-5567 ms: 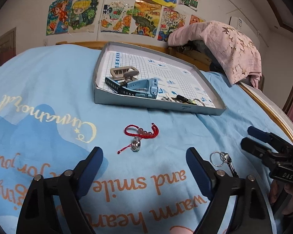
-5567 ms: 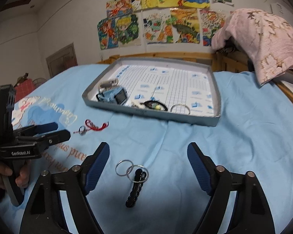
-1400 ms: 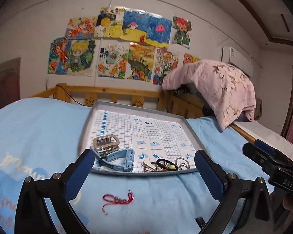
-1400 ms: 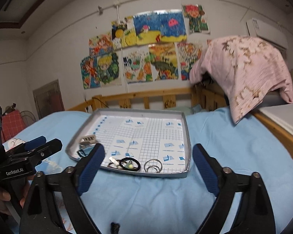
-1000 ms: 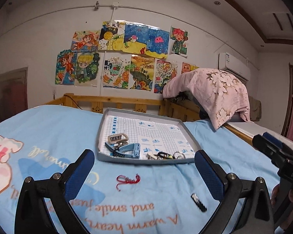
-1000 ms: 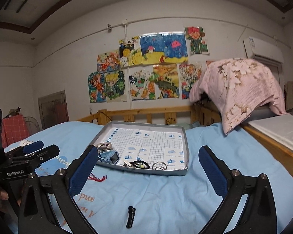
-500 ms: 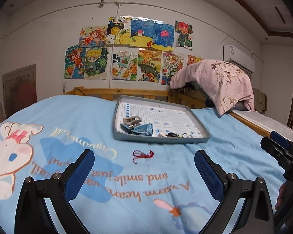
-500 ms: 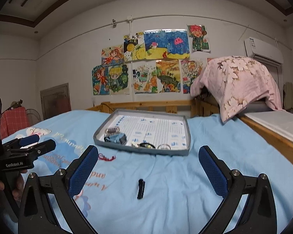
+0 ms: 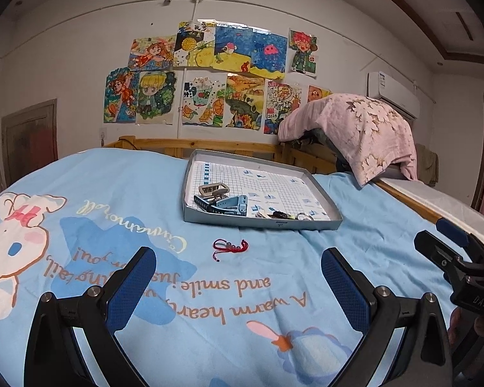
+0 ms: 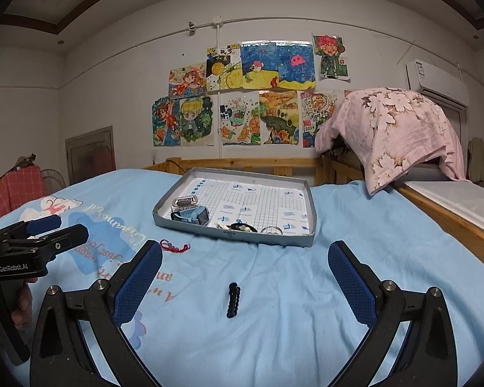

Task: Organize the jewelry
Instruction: 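Move the right tool to the black beaded keychain while the left tool reaches the red bracelet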

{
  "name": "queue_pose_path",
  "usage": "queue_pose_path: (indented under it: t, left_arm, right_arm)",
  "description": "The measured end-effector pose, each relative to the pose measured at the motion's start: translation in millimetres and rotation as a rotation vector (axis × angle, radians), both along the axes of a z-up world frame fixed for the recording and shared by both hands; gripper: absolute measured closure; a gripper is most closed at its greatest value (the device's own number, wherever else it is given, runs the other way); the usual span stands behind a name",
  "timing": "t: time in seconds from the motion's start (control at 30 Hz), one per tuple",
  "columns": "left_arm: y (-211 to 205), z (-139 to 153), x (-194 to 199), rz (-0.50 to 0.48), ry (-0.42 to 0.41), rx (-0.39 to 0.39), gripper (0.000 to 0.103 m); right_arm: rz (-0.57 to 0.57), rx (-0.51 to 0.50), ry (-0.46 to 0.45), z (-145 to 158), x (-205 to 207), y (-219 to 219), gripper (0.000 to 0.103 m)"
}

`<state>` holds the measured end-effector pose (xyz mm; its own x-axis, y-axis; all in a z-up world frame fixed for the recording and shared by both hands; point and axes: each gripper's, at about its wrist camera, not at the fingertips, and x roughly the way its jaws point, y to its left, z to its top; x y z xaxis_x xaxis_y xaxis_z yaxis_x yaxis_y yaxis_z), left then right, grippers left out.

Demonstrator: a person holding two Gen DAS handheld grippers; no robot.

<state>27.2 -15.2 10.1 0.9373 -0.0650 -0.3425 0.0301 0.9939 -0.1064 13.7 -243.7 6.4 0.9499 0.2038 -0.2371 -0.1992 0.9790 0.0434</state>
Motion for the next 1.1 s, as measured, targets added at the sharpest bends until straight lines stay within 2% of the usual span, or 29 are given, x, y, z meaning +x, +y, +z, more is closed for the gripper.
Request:
queue_pose_path:
  t: [0.27,0.77,1.1]
  left_arm:
    - [8.4,7.5,25.6,0.016,-0.004,-0.005,0.0]
    - [23.6,-3.6,96.7,0.03,0.07,-0.051,0.0]
    - [27.7,-19.6,127.5,0.038,0.141,-0.042,0.0]
  right_arm:
    - [0.006,-0.022,-0.021,10.3,22.4,9.8,0.002]
    - [-0.007,0.011,0.007,16.1,82.6,22.6,0.002]
    - [0.009,-0.001,0.118,-1.2,114.4,26.2,0.002]
